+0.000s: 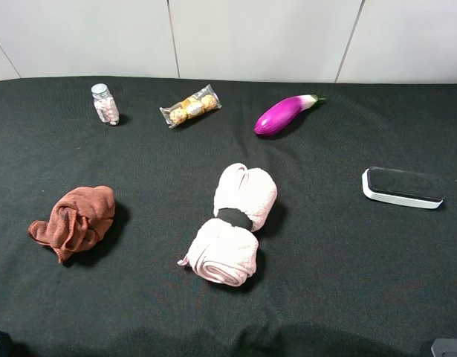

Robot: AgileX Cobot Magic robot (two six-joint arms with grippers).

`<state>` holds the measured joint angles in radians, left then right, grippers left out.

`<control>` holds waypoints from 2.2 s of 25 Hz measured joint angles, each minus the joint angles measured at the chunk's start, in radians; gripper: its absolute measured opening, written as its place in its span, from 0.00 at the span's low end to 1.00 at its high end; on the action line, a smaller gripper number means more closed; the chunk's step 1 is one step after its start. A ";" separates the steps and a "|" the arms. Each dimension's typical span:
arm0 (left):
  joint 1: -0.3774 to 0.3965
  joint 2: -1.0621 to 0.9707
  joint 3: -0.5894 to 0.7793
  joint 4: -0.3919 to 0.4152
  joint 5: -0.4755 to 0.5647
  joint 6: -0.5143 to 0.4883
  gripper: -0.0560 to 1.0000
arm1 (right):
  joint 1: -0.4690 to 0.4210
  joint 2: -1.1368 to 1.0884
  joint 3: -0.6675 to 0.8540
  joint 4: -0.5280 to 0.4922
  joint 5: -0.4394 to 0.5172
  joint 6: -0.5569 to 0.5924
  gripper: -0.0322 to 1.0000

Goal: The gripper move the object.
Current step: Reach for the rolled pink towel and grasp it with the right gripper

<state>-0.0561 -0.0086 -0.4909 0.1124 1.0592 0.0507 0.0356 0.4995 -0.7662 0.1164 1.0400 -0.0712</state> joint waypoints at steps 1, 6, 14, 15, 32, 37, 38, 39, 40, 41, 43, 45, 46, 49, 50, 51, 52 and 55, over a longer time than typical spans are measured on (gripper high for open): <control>0.000 0.000 0.000 0.000 0.000 0.000 0.99 | 0.000 0.021 -0.002 0.012 0.010 0.000 0.67; 0.000 0.000 0.000 0.000 0.000 0.000 0.99 | 0.000 0.108 -0.002 0.083 0.016 0.000 0.67; 0.000 0.000 0.000 0.000 0.000 0.000 0.99 | 0.000 0.233 -0.002 0.158 0.017 0.000 0.67; 0.000 0.000 0.000 0.000 0.000 0.000 0.99 | 0.000 0.247 -0.002 0.169 0.016 0.000 0.67; 0.000 0.000 0.000 0.000 0.000 0.000 0.99 | 0.051 0.441 -0.003 0.300 -0.003 0.019 0.67; 0.000 0.000 0.000 0.000 0.000 0.000 0.99 | 0.177 0.484 -0.003 0.256 -0.065 0.134 0.67; 0.000 0.000 0.000 0.000 0.000 0.000 0.99 | 0.204 0.496 -0.003 0.249 -0.080 0.161 0.67; 0.000 0.000 0.000 0.000 0.000 0.000 0.99 | 0.231 0.507 -0.003 0.243 -0.092 0.187 0.67; 0.000 0.000 0.000 0.000 0.000 0.000 0.99 | 0.257 0.522 -0.003 0.236 -0.105 0.213 0.67; 0.000 0.000 0.000 0.000 0.000 0.000 0.99 | 0.277 0.537 -0.003 0.227 -0.118 0.235 0.67; 0.000 0.000 0.000 0.000 0.000 0.000 0.99 | 0.321 0.563 -0.003 0.216 -0.142 0.286 0.67; 0.000 0.000 0.000 0.000 0.000 0.000 0.99 | 0.354 0.591 -0.003 0.211 -0.164 0.324 0.67; 0.000 0.000 0.000 0.000 0.000 0.000 0.99 | 0.369 0.602 -0.003 0.209 -0.170 0.344 0.67; 0.000 0.000 0.000 0.000 0.000 0.000 0.99 | 0.410 0.642 -0.021 0.195 -0.177 0.393 0.67; 0.000 0.000 0.000 0.000 0.000 0.000 0.99 | 0.426 0.658 -0.038 0.184 -0.175 0.411 0.68; 0.000 0.000 0.000 0.000 0.000 0.000 0.99 | 0.443 0.676 -0.057 0.167 -0.172 0.435 0.68; 0.000 0.000 0.000 0.000 0.000 0.000 0.99 | 0.457 0.696 -0.075 0.147 -0.161 0.457 0.69; 0.000 0.000 0.000 0.000 0.000 0.000 0.99 | 0.504 0.756 -0.139 0.089 -0.124 0.536 0.70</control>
<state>-0.0561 -0.0086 -0.4909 0.1124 1.0592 0.0507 0.5400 1.2552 -0.9053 0.2056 0.9157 0.4645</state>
